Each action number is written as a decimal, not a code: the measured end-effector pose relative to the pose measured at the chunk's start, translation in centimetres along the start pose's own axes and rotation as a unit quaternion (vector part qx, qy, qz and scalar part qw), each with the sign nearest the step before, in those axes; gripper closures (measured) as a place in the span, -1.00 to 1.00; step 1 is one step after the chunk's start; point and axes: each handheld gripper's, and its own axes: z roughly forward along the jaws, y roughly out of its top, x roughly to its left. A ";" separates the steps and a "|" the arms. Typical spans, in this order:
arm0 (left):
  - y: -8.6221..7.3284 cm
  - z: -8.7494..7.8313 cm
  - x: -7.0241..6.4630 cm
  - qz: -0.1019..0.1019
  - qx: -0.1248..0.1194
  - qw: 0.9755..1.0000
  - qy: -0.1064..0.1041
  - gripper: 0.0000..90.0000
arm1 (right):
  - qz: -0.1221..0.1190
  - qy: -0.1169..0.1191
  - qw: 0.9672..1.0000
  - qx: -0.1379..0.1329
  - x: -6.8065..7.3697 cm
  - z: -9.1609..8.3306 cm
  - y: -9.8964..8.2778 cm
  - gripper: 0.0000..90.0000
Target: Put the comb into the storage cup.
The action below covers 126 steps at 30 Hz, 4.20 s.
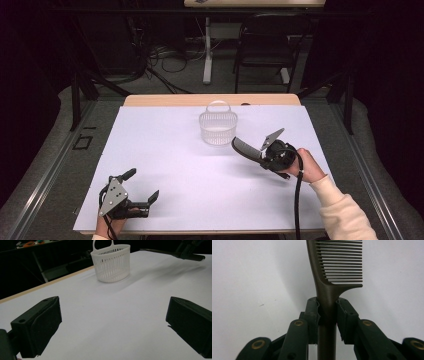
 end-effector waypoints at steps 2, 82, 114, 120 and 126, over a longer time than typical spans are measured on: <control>0.0 0.0 0.0 0.000 0.000 1.000 0.000 -0.99 | -0.001 0.000 1.000 -0.003 -0.1 -0.1 -0.1 0.61; 0.0 0.1 0.0 0.000 -0.001 1.000 -0.002 -0.99 | 0.061 -0.070 0.983 -0.158 -0.1 -1.8 -0.3 0.61; 0.0 0.0 0.0 0.002 -0.001 1.000 0.001 -0.99 | 0.055 -0.099 0.976 -0.188 -0.2 -0.9 1.5 0.61; 0.0 0.1 0.0 0.001 -0.002 1.000 -0.001 -0.99 | 0.055 -0.102 0.974 -0.193 -0.4 -0.9 1.9 0.61; 0.0 0.1 0.0 0.001 -0.002 1.000 -0.001 -0.99 | 0.052 -0.103 0.974 -0.197 -0.6 -0.9 2.3 0.61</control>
